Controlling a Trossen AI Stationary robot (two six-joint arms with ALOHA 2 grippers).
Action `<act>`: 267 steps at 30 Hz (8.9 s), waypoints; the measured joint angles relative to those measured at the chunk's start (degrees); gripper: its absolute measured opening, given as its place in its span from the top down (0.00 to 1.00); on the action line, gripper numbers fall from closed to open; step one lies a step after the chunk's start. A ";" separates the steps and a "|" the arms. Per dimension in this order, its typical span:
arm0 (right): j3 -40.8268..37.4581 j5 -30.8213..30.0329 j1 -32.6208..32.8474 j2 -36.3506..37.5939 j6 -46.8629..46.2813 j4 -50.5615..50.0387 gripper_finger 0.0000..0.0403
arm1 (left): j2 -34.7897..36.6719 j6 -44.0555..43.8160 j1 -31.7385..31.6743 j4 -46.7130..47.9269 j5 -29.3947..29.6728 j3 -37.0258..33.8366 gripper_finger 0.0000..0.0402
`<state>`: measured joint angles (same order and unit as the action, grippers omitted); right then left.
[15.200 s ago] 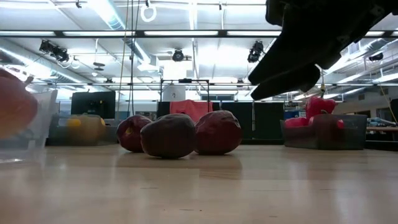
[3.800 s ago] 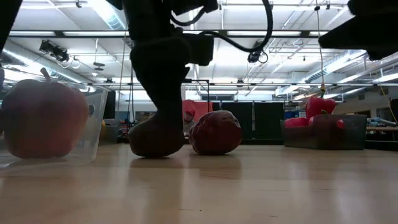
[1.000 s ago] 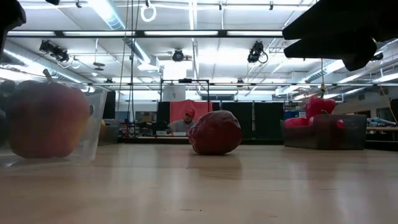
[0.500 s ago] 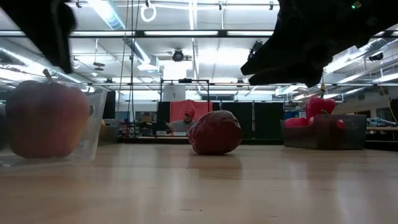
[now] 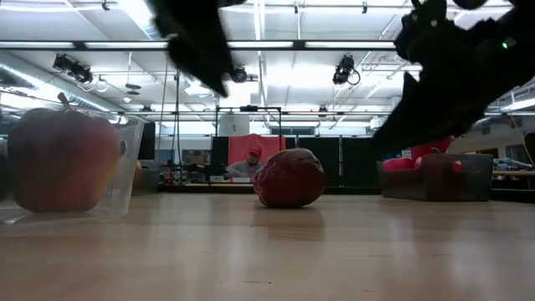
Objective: Sort produce into baskets
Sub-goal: Put the red apple into the transparent bin
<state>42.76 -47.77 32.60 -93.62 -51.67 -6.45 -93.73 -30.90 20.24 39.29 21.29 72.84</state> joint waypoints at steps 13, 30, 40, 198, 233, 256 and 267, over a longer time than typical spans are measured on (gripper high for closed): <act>0.04 1.81 -0.94 0.02 -13.13 -16.12 0.47 | -7.28 15.71 -12.15 -16.94 -4.28 0.00 0.05; -0.02 4.76 -0.85 0.02 -16.39 -21.27 0.47 | -15.94 22.95 -16.91 -24.25 -8.19 0.00 0.10; 0.00 4.40 0.81 0.00 -21.29 -21.76 0.48 | -16.40 20.01 -18.05 -22.60 -9.52 0.00 0.43; -0.02 4.00 -0.85 -0.02 3.92 11.05 0.48 | -5.51 -25.25 18.31 33.89 7.01 15.72 0.05; -0.04 8.37 4.79 0.00 0.84 7.68 0.48 | -21.19 49.96 -13.18 13.67 -6.96 15.87 0.01; -0.07 5.36 4.79 0.00 0.18 8.19 0.48 | -22.91 36.99 -14.99 14.55 -9.26 15.87 0.18; -0.07 -0.54 4.79 0.00 0.45 8.59 0.48 | -5.53 5.18 -8.49 30.61 -9.85 15.92 0.17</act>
<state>42.70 -48.31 37.39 -93.62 -51.21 2.14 -99.26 -25.72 11.75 69.90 11.45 88.76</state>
